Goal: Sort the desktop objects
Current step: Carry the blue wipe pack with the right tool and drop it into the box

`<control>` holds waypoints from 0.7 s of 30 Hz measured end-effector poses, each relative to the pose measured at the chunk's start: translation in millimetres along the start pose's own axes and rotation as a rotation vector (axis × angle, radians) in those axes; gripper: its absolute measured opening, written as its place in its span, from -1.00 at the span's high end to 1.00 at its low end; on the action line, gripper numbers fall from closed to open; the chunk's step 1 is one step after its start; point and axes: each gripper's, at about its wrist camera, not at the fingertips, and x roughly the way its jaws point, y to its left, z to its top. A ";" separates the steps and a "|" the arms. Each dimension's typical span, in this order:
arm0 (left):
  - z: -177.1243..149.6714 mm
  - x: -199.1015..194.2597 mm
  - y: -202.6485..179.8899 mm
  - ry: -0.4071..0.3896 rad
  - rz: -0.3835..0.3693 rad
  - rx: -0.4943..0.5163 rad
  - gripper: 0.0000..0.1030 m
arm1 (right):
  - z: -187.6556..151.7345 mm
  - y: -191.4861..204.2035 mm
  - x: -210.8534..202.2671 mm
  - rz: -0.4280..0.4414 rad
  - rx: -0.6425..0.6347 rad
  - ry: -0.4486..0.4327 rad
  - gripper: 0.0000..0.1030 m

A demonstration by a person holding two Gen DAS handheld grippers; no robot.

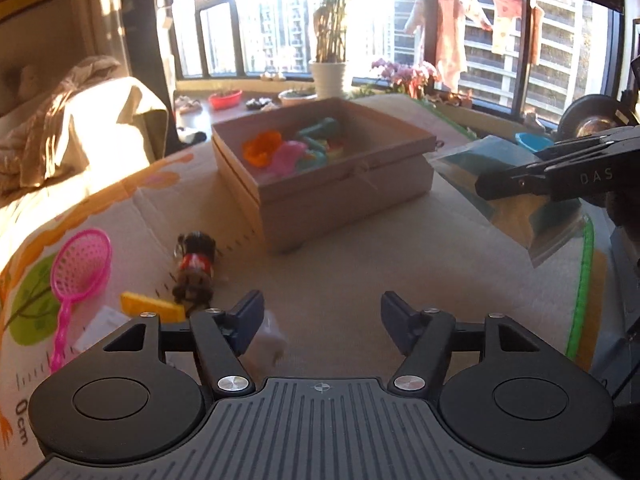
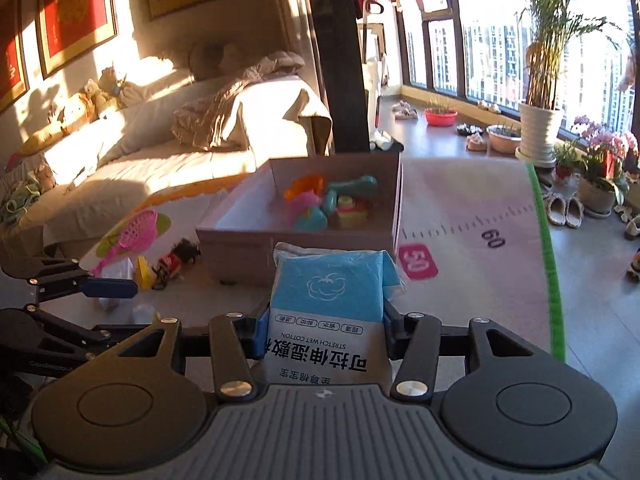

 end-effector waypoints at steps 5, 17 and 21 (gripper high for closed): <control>-9.5 3.9 1.9 0.008 0.042 -0.019 -0.65 | -25.6 14.4 34.2 -0.003 -0.007 0.091 0.02; -9.8 23.5 30.6 0.078 0.117 -0.169 0.03 | -31.9 24.3 34.6 0.000 -0.048 0.084 -0.04; -9.6 17.5 28.2 0.053 0.115 -0.154 0.25 | -32.8 24.8 29.4 0.009 -0.080 0.092 -0.01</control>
